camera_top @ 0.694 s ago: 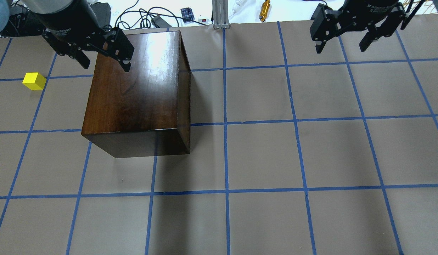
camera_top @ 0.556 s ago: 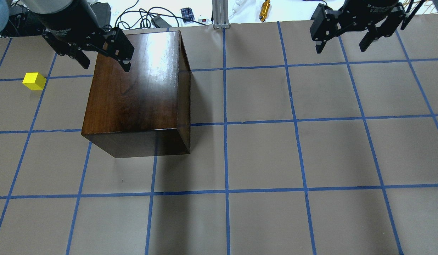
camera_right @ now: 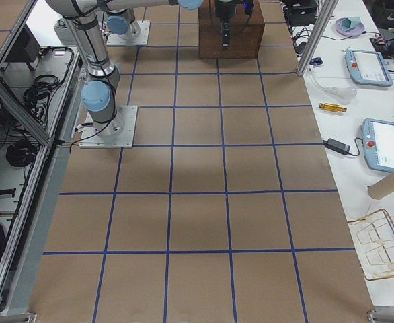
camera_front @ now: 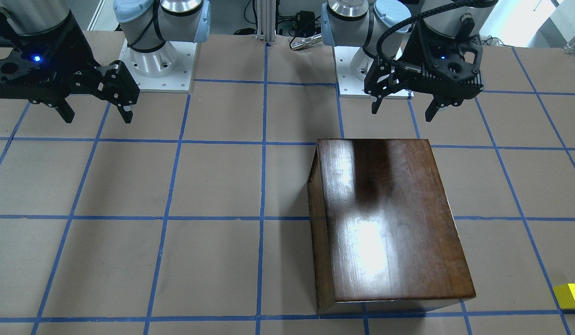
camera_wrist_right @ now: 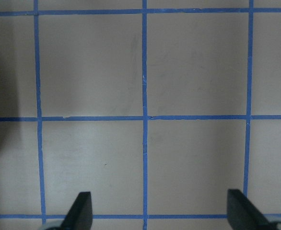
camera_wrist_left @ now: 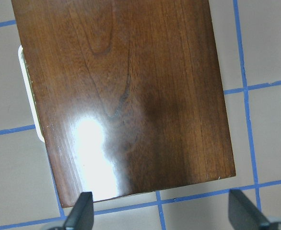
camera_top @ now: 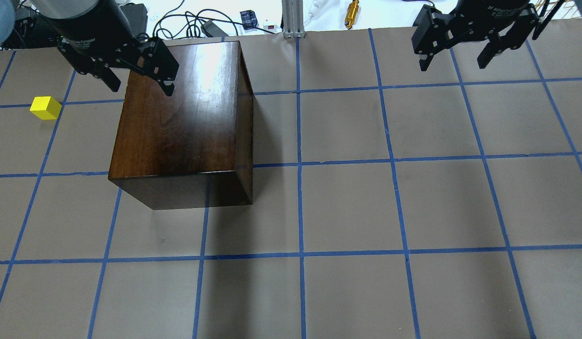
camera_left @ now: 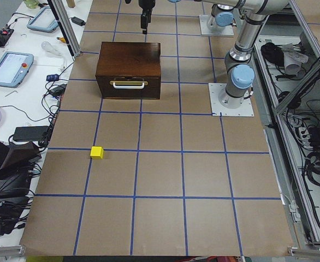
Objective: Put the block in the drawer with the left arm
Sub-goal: 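Move the left gripper down beside the cabinet toward the white drawer handle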
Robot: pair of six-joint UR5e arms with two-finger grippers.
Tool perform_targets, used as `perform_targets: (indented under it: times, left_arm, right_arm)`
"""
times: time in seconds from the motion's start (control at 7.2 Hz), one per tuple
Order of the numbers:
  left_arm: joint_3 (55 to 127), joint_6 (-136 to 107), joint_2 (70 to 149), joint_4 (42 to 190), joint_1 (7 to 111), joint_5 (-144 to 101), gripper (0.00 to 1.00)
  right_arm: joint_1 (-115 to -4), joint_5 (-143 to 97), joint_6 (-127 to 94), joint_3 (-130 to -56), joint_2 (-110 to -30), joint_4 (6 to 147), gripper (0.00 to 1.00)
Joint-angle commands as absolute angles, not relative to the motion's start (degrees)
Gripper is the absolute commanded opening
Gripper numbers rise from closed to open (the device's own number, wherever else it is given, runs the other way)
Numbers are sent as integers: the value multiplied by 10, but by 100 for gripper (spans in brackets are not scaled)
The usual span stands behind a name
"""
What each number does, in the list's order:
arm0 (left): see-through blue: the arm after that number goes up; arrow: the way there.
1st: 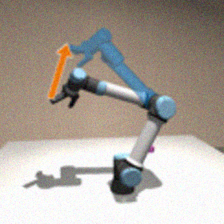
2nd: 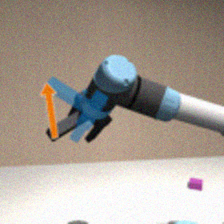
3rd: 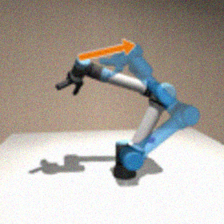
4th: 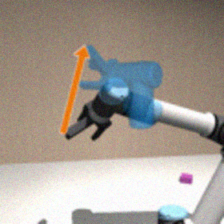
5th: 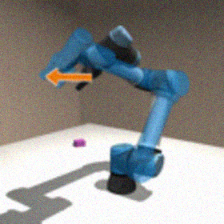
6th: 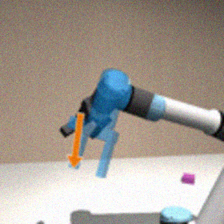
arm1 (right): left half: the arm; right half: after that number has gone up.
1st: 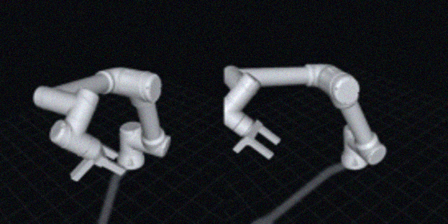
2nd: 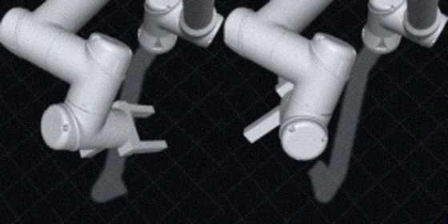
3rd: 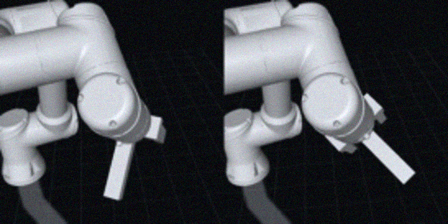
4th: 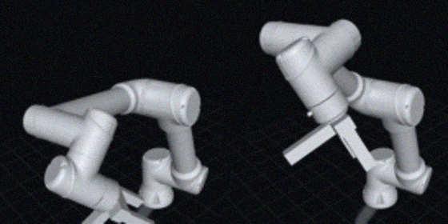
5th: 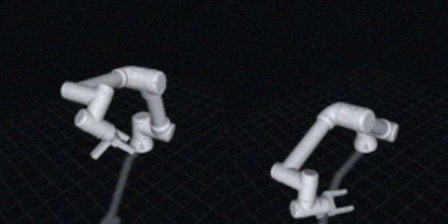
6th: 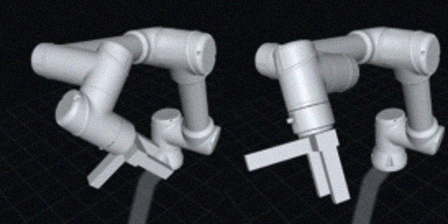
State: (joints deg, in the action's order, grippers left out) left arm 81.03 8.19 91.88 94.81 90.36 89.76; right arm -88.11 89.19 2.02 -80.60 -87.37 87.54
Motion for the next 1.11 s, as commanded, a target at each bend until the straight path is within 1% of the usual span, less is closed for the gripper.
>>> perform_targets:
  times: [0.0, 0.42, 0.97]
  left_arm:
    - [810, 85, 915, 954, 899, 901, 100]
    - [819, 104, 921, 951, 873, 896, 100]
    - [824, 241, 987, 948, 730, 853, 100]
  right_arm:
    - [-882, 892, 20, -806, -874, 875, 100]
    - [-881, 892, 20, -806, -874, 875, 100]
    - [-882, 892, 20, -806, -874, 875, 100]
